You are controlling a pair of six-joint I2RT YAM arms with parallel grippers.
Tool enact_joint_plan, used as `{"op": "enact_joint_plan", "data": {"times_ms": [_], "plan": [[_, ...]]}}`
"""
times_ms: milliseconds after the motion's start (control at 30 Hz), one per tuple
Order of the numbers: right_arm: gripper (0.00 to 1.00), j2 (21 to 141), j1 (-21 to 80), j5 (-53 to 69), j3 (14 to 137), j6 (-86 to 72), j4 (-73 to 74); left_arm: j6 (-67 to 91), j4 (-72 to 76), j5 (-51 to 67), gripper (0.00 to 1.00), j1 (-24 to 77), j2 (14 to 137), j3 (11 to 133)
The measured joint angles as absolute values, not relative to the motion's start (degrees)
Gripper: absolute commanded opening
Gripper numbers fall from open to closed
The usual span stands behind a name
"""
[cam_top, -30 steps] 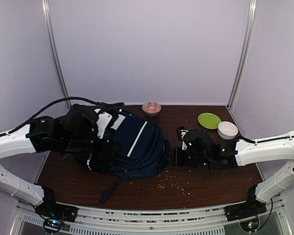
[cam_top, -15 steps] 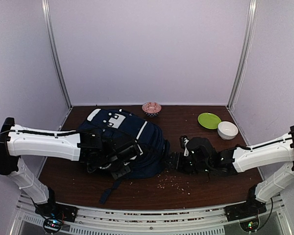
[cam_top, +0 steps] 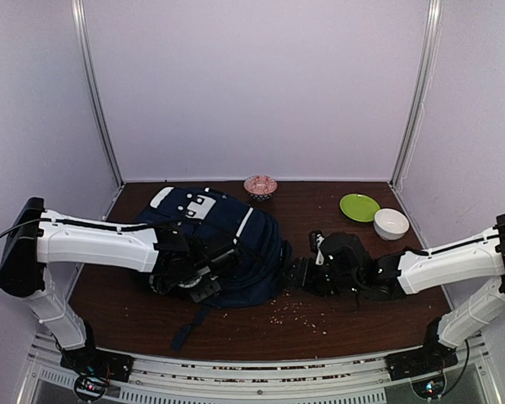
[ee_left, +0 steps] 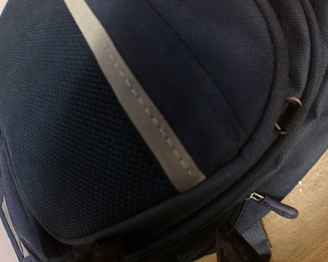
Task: Pack the student bag
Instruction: Adjust the student bag at the center of the board, then zip the student bag at the center of the board.
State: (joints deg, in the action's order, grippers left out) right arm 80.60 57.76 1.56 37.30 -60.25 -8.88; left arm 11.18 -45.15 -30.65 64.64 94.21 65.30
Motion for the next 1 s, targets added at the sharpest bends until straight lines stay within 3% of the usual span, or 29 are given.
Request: {"op": "enact_joint_plan", "data": {"times_ms": [100,167,467,1000], "plan": [[0.54,80.68,57.76,1.69,38.0,-60.18,-8.78,10.74,-45.1,-31.14,0.9,64.71,96.36,65.3],[0.54,80.68,57.74,1.69,38.33,-59.99,-8.82,10.57,-45.04,-31.33,0.79,64.71,96.31,65.25],[0.52,80.36,57.65,1.76,38.44,-58.43,-7.88,8.97,-44.16,-32.14,0.0,64.31,93.91,65.21],[0.46,78.08,61.93,1.67,50.63,-44.36,4.1,9.32,-39.29,-25.21,0.0,62.78,82.41,65.36]]}}
